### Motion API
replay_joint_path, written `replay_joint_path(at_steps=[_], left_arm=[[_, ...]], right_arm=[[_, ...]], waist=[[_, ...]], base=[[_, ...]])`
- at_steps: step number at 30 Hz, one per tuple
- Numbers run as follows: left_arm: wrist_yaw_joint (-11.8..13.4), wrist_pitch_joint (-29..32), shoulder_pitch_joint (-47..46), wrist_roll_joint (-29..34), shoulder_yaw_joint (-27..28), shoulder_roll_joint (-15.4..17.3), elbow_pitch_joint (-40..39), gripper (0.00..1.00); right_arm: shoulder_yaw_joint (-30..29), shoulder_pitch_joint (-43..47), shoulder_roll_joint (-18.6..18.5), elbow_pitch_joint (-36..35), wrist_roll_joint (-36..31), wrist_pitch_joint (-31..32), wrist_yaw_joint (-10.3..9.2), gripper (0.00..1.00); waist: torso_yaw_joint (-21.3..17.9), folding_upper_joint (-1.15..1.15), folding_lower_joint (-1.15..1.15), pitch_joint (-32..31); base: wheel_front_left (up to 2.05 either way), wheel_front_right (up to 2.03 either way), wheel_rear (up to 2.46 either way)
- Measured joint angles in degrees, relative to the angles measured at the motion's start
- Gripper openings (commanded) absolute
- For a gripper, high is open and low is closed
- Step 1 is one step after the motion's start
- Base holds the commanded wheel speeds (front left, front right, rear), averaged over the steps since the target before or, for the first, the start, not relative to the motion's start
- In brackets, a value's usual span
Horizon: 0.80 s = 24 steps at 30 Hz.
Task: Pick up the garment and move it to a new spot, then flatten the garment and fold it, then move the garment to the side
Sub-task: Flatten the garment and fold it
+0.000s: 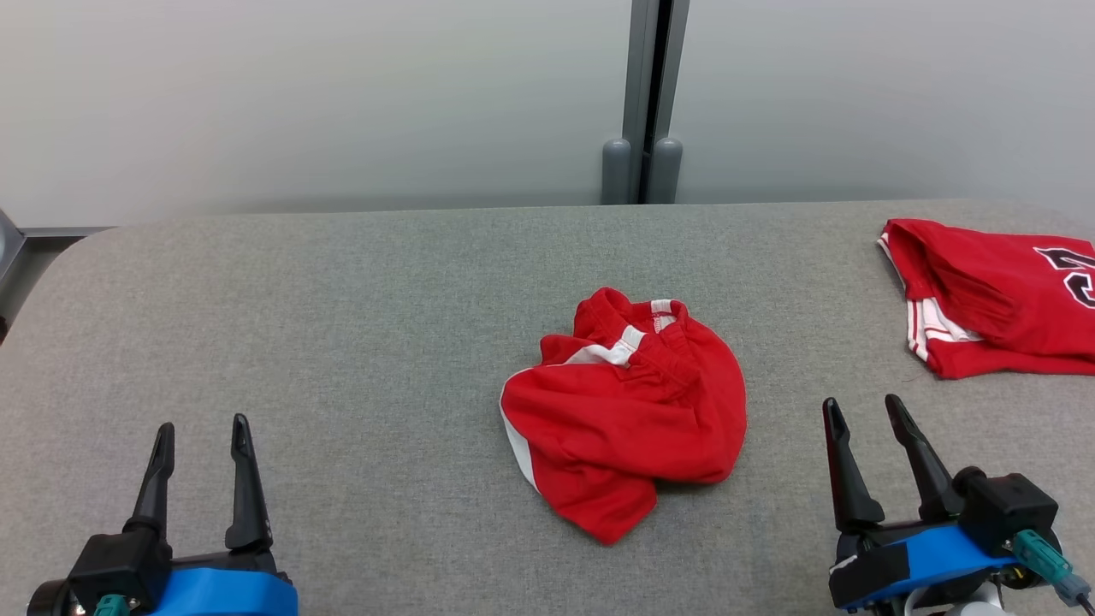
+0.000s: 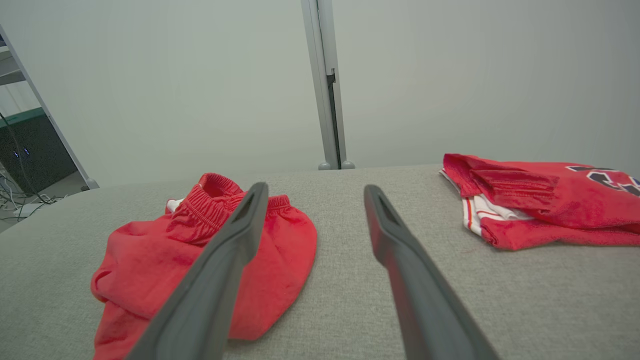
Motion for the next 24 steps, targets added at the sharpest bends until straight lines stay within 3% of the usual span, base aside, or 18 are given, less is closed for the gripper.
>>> replay_joint_path(at_steps=[13, 17, 24], left_arm=[[-1.4, 0.0, -0.2, 1.5, 1.2, -1.5, 0.6, 1.0], [-1.8, 0.0, -0.9, 2.0, 1.4, -1.9, 0.6, 1.0], [-2.4, 0.0, -2.3, 2.6, 1.2, -3.0, 0.8, 1.0]], right_arm=[[1.3, -0.8, 0.0, 0.2, -0.9, 0.6, 0.0, 1.0], [4.4, -6.2, 0.0, 0.1, -1.4, 2.3, 0.0, 1.0], [12.1, -18.1, -0.6, 5.3, -2.9, 10.7, 0.0, 1.0]], waist=[[0.3, 0.0, 0.0, 0.4], [0.7, 0.0, 0.0, 1.2], [2.1, 0.0, 0.01, 3.0]], base=[[0.0, 0.0, 0.0], [0.0, 0.0, 0.0], [0.0, 0.0, 0.0]])
